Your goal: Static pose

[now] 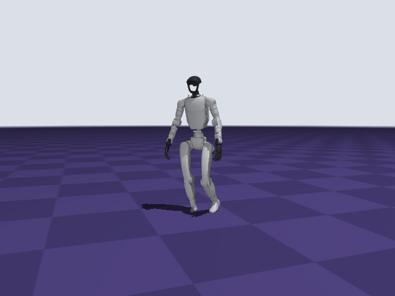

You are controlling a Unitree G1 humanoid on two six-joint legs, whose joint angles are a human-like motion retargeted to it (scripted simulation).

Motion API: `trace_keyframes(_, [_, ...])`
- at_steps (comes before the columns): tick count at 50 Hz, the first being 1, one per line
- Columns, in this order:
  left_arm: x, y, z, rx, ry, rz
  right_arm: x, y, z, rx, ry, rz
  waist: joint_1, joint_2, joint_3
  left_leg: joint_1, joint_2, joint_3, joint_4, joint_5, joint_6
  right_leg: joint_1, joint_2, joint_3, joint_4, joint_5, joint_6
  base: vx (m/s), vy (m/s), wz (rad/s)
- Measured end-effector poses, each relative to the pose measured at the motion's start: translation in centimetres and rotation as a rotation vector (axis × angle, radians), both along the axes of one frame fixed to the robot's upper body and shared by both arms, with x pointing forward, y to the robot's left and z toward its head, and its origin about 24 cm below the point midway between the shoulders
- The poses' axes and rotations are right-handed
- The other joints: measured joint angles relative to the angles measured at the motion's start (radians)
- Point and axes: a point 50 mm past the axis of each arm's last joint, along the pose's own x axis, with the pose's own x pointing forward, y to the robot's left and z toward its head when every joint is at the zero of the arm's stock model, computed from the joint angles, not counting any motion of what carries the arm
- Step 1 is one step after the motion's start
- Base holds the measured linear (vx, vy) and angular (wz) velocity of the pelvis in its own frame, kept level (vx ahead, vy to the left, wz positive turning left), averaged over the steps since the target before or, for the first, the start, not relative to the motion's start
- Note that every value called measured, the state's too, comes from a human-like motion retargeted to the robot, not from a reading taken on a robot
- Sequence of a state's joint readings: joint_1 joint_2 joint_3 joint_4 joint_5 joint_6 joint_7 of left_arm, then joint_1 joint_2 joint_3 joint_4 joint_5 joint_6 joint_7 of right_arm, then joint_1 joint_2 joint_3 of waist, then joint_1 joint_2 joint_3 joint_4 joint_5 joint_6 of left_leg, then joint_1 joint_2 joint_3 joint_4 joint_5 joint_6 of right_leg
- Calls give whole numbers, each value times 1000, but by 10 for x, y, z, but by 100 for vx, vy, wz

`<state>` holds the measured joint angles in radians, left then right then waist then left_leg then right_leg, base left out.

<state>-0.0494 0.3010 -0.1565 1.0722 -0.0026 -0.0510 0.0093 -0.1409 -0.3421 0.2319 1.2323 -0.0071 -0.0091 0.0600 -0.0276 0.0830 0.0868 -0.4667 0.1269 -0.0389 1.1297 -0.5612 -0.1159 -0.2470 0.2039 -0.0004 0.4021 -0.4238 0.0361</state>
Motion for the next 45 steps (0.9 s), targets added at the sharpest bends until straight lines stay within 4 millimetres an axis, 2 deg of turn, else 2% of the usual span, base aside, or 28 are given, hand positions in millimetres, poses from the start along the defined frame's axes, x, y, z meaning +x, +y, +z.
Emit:
trace_keyframes(3, [-5,1,-1,-3,9,3,6,1,2,3,-21,25,24,-17,-7,-73,-27,9,-169,29,8,84,-17,36,-75,-9,8,52,0,-43])
trace_keyframes(7, [-19,2,-6,-9,51,15,13,3,6,-4,-45,89,45,-33,-25,-130,-84,4,-434,132,-14,183,-44,71,-159,-24,14,55,6,-35])
trace_keyframes(13, [-49,8,-15,-14,138,80,15,6,7,-22,-50,163,77,-33,-63,-172,-130,-2,-597,209,-29,282,-56,102,-156,-93,-1,56,12,-29])
trace_keyframes(20, [-91,16,-23,-23,244,239,-12,16,-7,5,33,135,101,-75,-110,-161,-169,40,-429,207,14,327,-118,10,52,-175,8,54,14,-22])
trace_keyframes(22, [-90,24,-21,-24,250,279,-14,20,-10,29,60,126,103,-156,-84,-58,-236,92,-496,211,46,328,-225,-17,204,-155,48,49,16,-2])
trace_keyframes(23, [-94,22,-23,-28,260,289,-20,23,-13,35,80,123,98,-166,-89,-49,-248,96,-475,191,58,317,-247,-38,271,-129,59,45,16,11])
trace_keyframes(25, [-91,24,-22,-34,257,305,-22,27,-15,57,101,124,87,-227,-82,36,-310,122,-562,201,85,271,-339,-55,440,-88,84,44,17,13])
trace_keyframes(28, [-84,22,-21,-40,241,289,-22,32,-16,80,110,122,62,-276,-74,146,-367,130,-674,207,113,181,-453,-91,661,-35,78,44,16,10])
trace_keyframes(31, [-71,19,-20,-36,213,247,-16,34,-15,90,89,117,31,-293,-57,278,-397,115,-814,228,122,92,-539,-125,782,-58,39,46,13,9])
trace_keyframes(35, [-55,11,-18,-28,172,175,-11,35,-12,90,49,107,-22,-299,-36,430,-425,74,-952,245,114,-19,-604,-151,781,-138,10,47,7,28])
trace_keyframes(37, [-40,7,-15,-29,136,141,-2,32,-8,81,19,102,-44,-264,-11,546,-397,34,-1096,289,102,-52,-567,-164,694,-144,11,47,2,35])
trace_keyframes(38, [-38,4,-15,-30,127,123,-3,32,-8,78,15,97,-57,-269,-7,574,-406,20,-1111,288,102,-76,-570,-154,661,-149,22,46,-1,49])
trace_keyframes(40, [-26,-1,-12,-32,91,91,4,29,-5,69,-7,88,-78,-231,17,649,-368,-11,-1181,297,91,-95,-509,-154,545,-125,40,46,-3,54])
trace_keyframes(45, [-15,-10,-9,-39,46,14,3,25,-5,56,-7,63,-111,-210,40,734,-351,-74,-1184,253,85,-150,-410,-60,306,-52,113,42,-7,53])
